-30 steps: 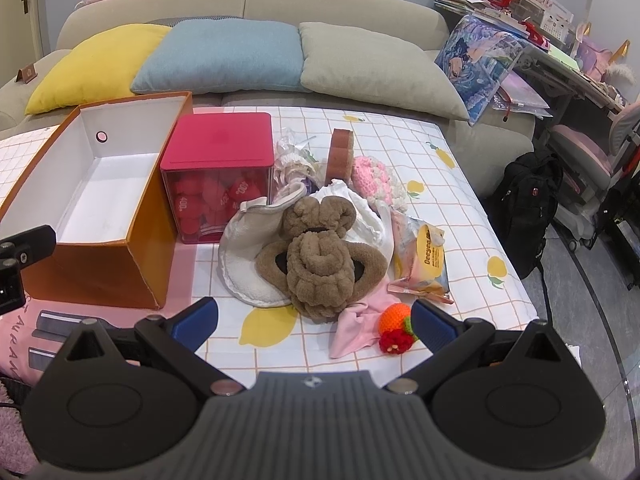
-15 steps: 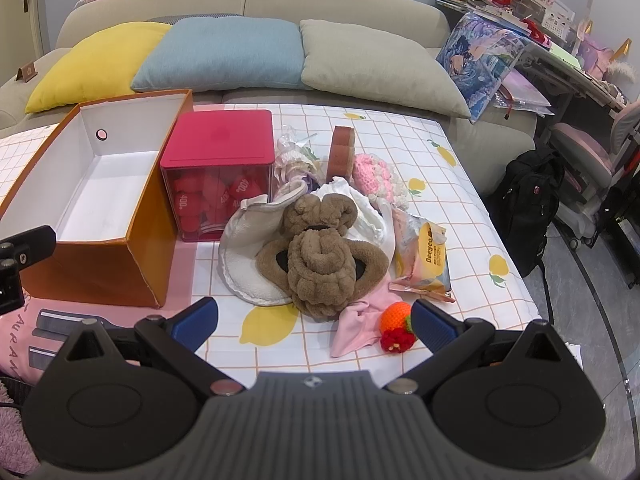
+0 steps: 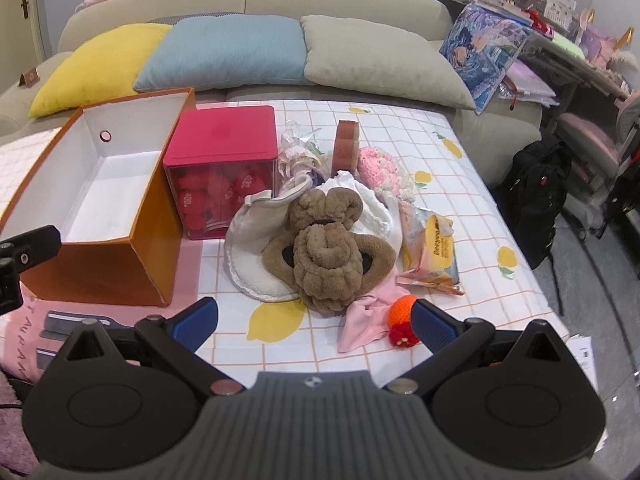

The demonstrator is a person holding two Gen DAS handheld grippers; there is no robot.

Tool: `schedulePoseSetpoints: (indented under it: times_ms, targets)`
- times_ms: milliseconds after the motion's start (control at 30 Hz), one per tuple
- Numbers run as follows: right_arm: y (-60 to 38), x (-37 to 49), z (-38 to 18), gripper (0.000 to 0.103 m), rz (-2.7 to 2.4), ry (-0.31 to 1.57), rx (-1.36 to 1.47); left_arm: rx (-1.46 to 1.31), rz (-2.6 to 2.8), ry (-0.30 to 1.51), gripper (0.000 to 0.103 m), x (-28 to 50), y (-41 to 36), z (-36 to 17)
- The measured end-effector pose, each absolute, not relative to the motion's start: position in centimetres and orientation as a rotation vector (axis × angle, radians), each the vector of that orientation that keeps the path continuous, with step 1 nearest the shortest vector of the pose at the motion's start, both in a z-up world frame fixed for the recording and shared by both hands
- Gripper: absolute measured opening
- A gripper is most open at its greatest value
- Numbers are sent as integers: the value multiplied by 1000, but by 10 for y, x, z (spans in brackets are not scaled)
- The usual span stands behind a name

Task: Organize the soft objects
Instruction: 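Grasp the brown plush bear with the left tool while the right grasps the knitted fruit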

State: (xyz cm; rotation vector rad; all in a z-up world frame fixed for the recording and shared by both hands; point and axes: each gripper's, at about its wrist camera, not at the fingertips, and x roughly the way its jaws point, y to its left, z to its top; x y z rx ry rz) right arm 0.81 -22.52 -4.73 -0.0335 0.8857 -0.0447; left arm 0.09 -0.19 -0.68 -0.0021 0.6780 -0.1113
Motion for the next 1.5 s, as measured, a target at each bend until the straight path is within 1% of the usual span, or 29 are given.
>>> schedulePoseSetpoints:
  times_ms: [33,100,133,167,200,233,267,300,467,500,567,633,767,967,1033,1133,1200,1233,1300,1500]
  targets:
    - [-227,8,-47,100,-41,888,-27,-19,-137,681,95,2,-1,-6]
    - [-231,8,-47,100,-34,889,-12,-38,-174,688,94,3,-2,-5]
    - [-233,7,-47,100,-33,891,-5,-48,-202,691,90,3,-2,-4]
    - [-236,8,-47,98,-33,894,3,-57,-231,693,87,3,-4,-4]
    - [-239,8,-48,96,-33,896,10,-63,-256,702,82,4,-7,-3]
    - [-242,9,-48,90,-32,901,13,-65,-273,712,78,6,-10,-3]
    - [-246,10,-47,87,-33,908,18,-66,-290,716,76,8,-13,-2]
    - [-250,12,-48,86,-34,913,26,-65,-305,716,75,9,-16,-2]
    - [-277,22,-51,81,-41,935,6,-36,-402,745,73,26,-40,1]
    - [-282,24,-52,80,-47,938,-4,-40,-428,762,73,31,-46,1]
    - [-296,28,-58,73,-60,953,-11,-53,-474,790,73,41,-58,-2]
    - [-311,34,-68,70,-69,988,4,-42,-517,816,73,49,-71,-7]
    - [-332,44,-90,60,-84,1046,47,-24,-567,875,73,66,-97,-25]
    - [-342,68,-116,58,-74,1097,118,-71,-585,963,74,89,-121,-51]
    - [-342,76,-125,57,-73,1111,136,-139,-569,983,80,98,-122,-57]
    - [-345,84,-137,55,-88,1142,162,-212,-522,1025,82,115,-128,-69]
    - [-349,87,-144,53,-90,1166,200,-209,-487,1047,83,123,-136,-77]
    - [-352,88,-147,52,-94,1174,216,-205,-472,1052,85,126,-140,-81]
    - [-355,90,-152,48,-103,1184,244,-187,-441,1065,87,131,-149,-89]
    - [-357,95,-159,47,-104,1194,275,-104,-421,1074,88,137,-170,-107]
